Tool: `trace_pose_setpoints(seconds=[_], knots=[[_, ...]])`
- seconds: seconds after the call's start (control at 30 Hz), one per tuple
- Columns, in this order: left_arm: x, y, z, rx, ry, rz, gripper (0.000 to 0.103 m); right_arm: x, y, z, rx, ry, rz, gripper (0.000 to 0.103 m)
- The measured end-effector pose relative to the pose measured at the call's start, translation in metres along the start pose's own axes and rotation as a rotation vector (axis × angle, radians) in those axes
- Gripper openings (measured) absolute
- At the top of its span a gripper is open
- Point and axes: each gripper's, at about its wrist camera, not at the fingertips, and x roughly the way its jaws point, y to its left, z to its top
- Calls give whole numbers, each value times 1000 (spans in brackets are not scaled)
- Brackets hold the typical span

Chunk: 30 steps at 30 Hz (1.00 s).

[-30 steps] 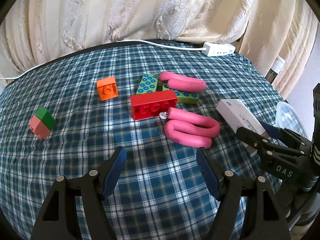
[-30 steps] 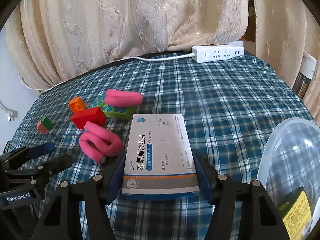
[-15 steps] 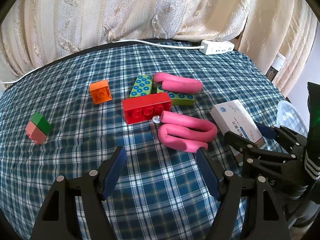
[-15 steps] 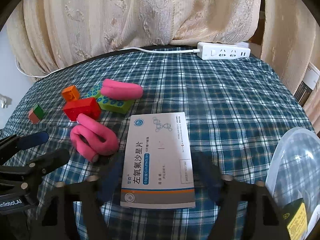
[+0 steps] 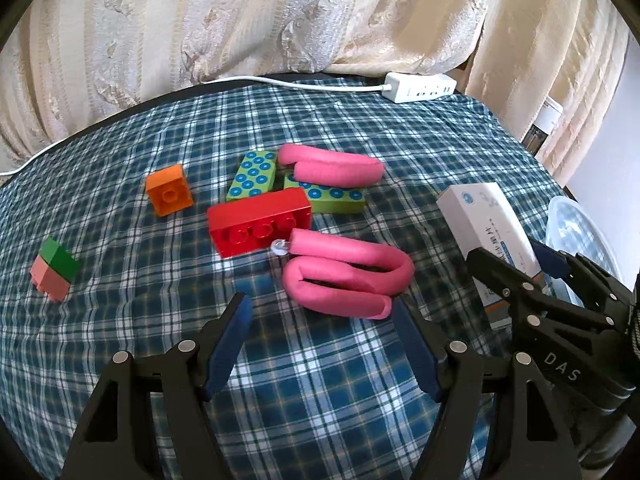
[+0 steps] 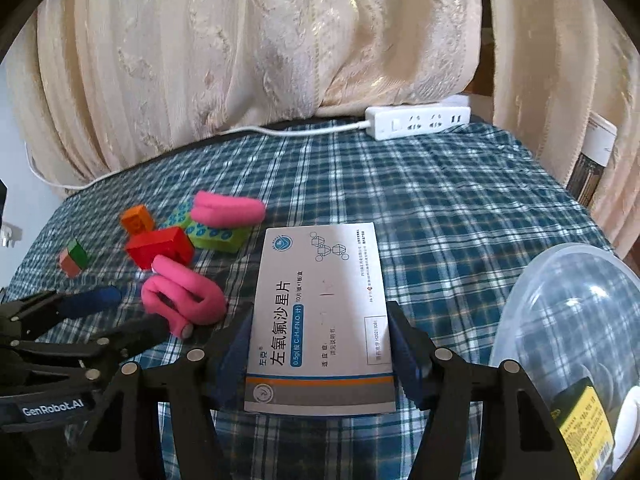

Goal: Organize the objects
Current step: 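Grasp the pink foam tube with the left tool while the right tool holds the box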

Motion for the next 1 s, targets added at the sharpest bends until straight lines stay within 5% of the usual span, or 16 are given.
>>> trace_pose_setpoints(seconds=[0.6, 1.0], knots=[[12, -19, 2, -27, 86, -64, 74, -19, -17, 1, 74, -91, 48, 66], [28, -6, 22, -254, 130, -55, 74, -32, -27, 1, 119, -148, 34, 66]])
